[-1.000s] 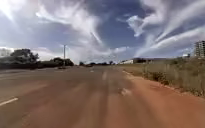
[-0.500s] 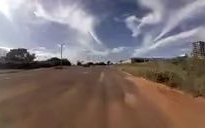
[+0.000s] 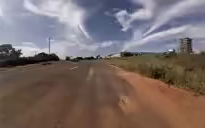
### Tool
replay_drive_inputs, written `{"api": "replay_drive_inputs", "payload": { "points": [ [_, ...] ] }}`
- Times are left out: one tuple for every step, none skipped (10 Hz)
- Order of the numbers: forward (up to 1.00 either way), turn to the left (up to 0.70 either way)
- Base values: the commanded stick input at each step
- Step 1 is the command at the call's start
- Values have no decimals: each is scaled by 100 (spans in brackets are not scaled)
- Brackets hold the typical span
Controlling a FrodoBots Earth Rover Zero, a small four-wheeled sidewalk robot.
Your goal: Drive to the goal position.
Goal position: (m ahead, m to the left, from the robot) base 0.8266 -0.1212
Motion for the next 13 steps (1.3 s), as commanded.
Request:
{"api": "replay_drive_inputs", "payload": {
  "points": [
    [100, 0],
    [100, 0],
    [100, 0],
    [100, 0],
    [100, 0],
    [100, 0],
    [100, 0],
    [100, 0],
    [100, 0],
    [100, 0],
    [100, 0],
    [100, 0],
    [100, 0]
  ]
}}
